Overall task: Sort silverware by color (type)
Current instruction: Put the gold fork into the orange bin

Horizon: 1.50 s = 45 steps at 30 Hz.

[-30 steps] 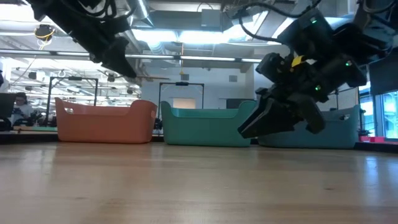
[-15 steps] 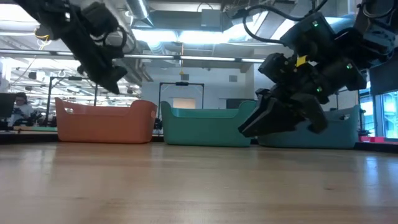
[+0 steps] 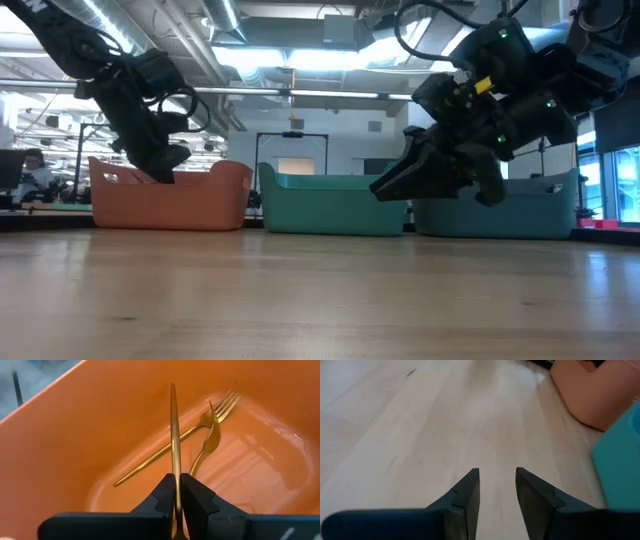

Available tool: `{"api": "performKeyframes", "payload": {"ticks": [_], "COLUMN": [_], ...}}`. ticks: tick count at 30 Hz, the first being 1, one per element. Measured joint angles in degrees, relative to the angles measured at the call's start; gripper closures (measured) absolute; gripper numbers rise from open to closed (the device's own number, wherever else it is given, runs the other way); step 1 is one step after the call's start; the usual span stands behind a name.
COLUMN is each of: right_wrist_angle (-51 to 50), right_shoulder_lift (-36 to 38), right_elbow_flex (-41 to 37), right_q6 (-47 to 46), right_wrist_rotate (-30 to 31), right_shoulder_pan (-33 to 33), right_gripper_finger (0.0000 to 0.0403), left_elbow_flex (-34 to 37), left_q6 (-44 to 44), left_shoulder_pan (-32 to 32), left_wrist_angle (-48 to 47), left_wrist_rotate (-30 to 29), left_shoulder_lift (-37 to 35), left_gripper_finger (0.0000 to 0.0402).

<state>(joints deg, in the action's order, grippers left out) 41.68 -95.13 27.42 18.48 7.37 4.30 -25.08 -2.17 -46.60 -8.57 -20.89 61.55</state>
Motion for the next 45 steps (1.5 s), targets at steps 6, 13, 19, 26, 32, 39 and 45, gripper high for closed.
{"api": "performKeyframes", "payload": {"ticks": [6,13,19,26,32,39,45], "right_wrist_angle": [0.93,0.20,0.85,1.69,1.93,1.73,1.80], "right_shoulder_lift": [0.00,0.00,0.00,0.00,0.00,0.00,0.00], "right_elbow_flex": [0.00,0.00,0.00,0.02,0.02,0.02,0.04], "right_q6": [-0.43,-1.70,-1.70,-1.68,-1.48,-1.81,-6.22], "right_wrist_rotate": [-4.94,-6.50,-8.13,-9.98,-9.82,-9.52,-9.54], "right_shoulder_pan": [-3.72,-5.52,-5.44,-3.26,0.33,5.04,8.67], "right_gripper_finger": [0.0285,0.0285,0.0285,0.0285,0.0285,0.0285,0.0285], "left_elbow_flex": [0.00,-5.01,-12.84,-16.53,-16.79,-16.79,-16.87], "left_q6": [-0.85,-1.36,0.77,4.89,15.15,31.39,47.03], "left_shoulder_pan": [-1.20,-0.30,5.21,18.63,32.69,49.68,63.00], "left_wrist_angle": [1.86,-3.64,-12.40,-15.90,-19.03,-21.57,-22.85], "left_wrist_rotate": [0.93,0.84,4.58,8.40,8.65,8.73,11.02], "left_shoulder_lift": [1.54,-0.20,-0.96,-0.89,-0.83,-0.83,0.25], "left_gripper_finger": [0.0352,0.0294,0.0288,0.0291,0.0292,0.0292,0.0292]}}
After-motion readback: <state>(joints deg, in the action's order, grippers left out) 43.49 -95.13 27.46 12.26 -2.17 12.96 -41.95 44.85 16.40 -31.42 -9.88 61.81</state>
